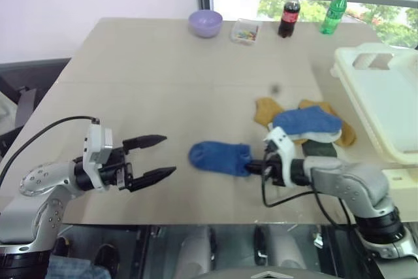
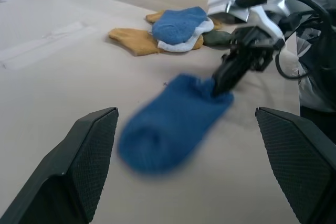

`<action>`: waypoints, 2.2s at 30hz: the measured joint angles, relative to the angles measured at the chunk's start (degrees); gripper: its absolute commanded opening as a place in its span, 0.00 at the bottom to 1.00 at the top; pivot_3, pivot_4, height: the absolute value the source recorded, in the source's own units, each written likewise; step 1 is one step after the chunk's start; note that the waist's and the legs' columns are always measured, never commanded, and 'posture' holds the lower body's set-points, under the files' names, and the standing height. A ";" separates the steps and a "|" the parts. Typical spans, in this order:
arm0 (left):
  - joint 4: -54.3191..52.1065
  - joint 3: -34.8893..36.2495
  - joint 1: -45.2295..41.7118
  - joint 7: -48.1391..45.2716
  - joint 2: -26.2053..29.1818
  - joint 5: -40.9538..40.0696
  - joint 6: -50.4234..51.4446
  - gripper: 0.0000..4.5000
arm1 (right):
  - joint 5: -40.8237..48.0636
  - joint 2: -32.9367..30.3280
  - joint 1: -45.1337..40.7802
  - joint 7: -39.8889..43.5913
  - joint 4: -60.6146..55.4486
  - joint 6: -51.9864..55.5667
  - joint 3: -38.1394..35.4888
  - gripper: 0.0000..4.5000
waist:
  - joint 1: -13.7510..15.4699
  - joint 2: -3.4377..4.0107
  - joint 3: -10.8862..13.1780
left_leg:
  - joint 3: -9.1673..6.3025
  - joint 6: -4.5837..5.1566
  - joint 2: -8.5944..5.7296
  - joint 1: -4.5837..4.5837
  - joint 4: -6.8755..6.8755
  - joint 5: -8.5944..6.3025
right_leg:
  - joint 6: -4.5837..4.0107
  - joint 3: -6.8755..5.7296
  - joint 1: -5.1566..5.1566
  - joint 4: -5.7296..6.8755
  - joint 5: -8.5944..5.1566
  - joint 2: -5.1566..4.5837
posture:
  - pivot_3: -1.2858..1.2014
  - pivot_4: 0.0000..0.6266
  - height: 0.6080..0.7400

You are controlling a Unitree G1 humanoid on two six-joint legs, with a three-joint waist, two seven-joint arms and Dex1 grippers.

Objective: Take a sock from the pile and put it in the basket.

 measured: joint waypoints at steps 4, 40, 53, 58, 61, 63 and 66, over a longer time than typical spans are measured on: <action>0.94 -0.29 -0.34 -0.59 -0.01 0.38 -0.06 1.00 | -4.20 -0.26 -3.98 4.66 3.67 -4.39 5.60 0.01 | 0.15 -0.04 -0.02 | 0.02 0.00 -0.05 -0.02 -0.02 0.00 | -0.05 -0.01 0.01 -0.03 0.03 -0.06 | 0.52 0.24 0.97; 3.32 -2.04 -3.88 -0.99 -1.40 1.16 -1.08 1.00 | -8.01 -18.11 4.08 -8.21 -11.58 2.17 -20.86 0.78 | 1.34 -0.03 0.18 | 0.06 0.00 -0.08 -0.11 -0.13 0.00 | 0.02 -0.02 -0.07 -0.20 0.00 -0.07 | 0.52 0.24 0.97; 4.13 -3.65 -4.33 -1.61 -1.45 1.21 -1.19 1.00 | -17.75 -10.86 -1.38 -8.72 2.81 -9.89 -13.92 0.78 | 1.47 -0.04 0.23 | 0.18 0.00 -0.08 -0.13 -0.13 0.00 | -0.01 0.00 -0.09 -0.18 0.03 -0.06 | 0.52 0.24 0.97; 4.11 -3.58 -3.38 -1.48 -1.45 1.21 -1.20 1.00 | -17.74 -9.75 -1.33 -7.96 2.97 -9.70 -13.93 0.51 | 1.41 -0.04 0.23 | 0.17 0.00 -0.07 -0.13 -0.13 0.01 | -0.01 0.00 -0.10 -0.15 0.03 -0.06 | 0.52 0.24 0.97; 4.11 -3.57 -3.11 -1.39 -1.45 1.21 -1.20 1.00 | -17.72 -9.71 -1.20 -7.76 2.96 -9.55 -13.93 0.18 | 1.43 -0.04 0.23 | 0.18 0.00 -0.07 -0.12 -0.13 0.01 | -0.01 0.00 -0.10 -0.14 0.03 -0.06 | 0.52 0.24 0.97; 4.11 -3.57 -3.11 -1.37 -1.45 1.20 -1.21 1.00 | -17.73 -9.66 -1.20 -7.69 2.96 -9.52 -13.93 0.00 | 1.45 -0.04 0.23 | 0.18 0.00 -0.07 -0.12 -0.12 0.01 | -0.01 -0.01 -0.10 -0.14 0.03 -0.06 | 0.52 0.24 0.97; 4.11 -3.57 -3.12 -1.37 -1.45 1.20 -1.25 1.00 | -17.76 -9.64 -1.20 -7.53 2.95 -9.51 -13.93 0.00 | 1.46 -0.04 0.23 | 0.21 0.00 -0.07 -0.12 -0.12 0.01 | -0.04 0.00 -0.10 -0.14 0.05 -0.06 | 0.52 0.24 0.97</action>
